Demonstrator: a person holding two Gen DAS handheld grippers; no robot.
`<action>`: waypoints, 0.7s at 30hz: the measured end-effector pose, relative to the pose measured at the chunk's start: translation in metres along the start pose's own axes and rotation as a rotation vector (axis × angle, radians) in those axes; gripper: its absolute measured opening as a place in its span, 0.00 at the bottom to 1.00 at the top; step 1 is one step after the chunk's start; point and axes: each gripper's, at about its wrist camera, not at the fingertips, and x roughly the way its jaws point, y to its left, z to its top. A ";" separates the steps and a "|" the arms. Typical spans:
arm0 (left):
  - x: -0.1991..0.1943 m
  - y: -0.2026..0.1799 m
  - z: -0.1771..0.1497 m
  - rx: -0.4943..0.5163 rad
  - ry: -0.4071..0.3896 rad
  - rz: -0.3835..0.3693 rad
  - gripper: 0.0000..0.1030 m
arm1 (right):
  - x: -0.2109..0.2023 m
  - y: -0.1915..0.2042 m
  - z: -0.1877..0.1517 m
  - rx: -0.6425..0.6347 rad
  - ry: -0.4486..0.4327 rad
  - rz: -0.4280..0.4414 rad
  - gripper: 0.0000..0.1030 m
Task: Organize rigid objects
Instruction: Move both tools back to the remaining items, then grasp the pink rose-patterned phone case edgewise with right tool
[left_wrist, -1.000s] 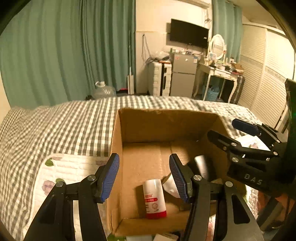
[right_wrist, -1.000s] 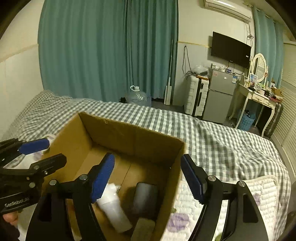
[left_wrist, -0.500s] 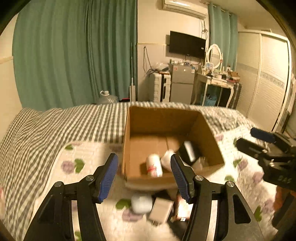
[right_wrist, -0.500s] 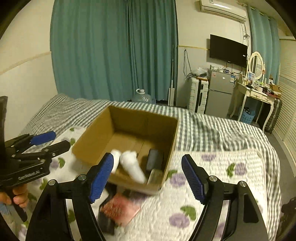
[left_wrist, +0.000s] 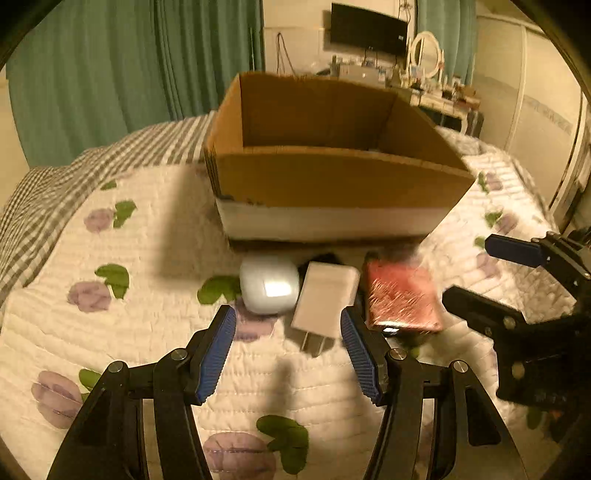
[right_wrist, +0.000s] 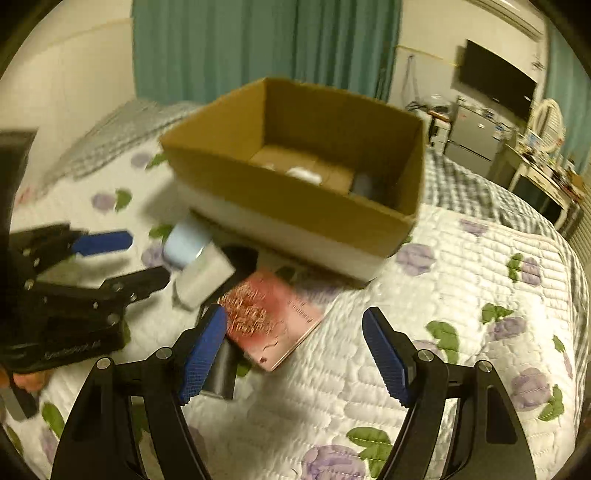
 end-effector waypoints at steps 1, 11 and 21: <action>0.002 0.000 -0.001 -0.003 0.007 -0.001 0.60 | 0.003 0.003 -0.002 -0.018 0.013 -0.002 0.74; 0.007 0.009 -0.005 -0.036 0.038 0.006 0.60 | 0.033 0.033 -0.019 -0.182 0.117 -0.070 0.73; 0.011 0.018 -0.004 -0.078 0.057 0.009 0.60 | 0.057 0.038 -0.019 -0.230 0.145 -0.157 0.53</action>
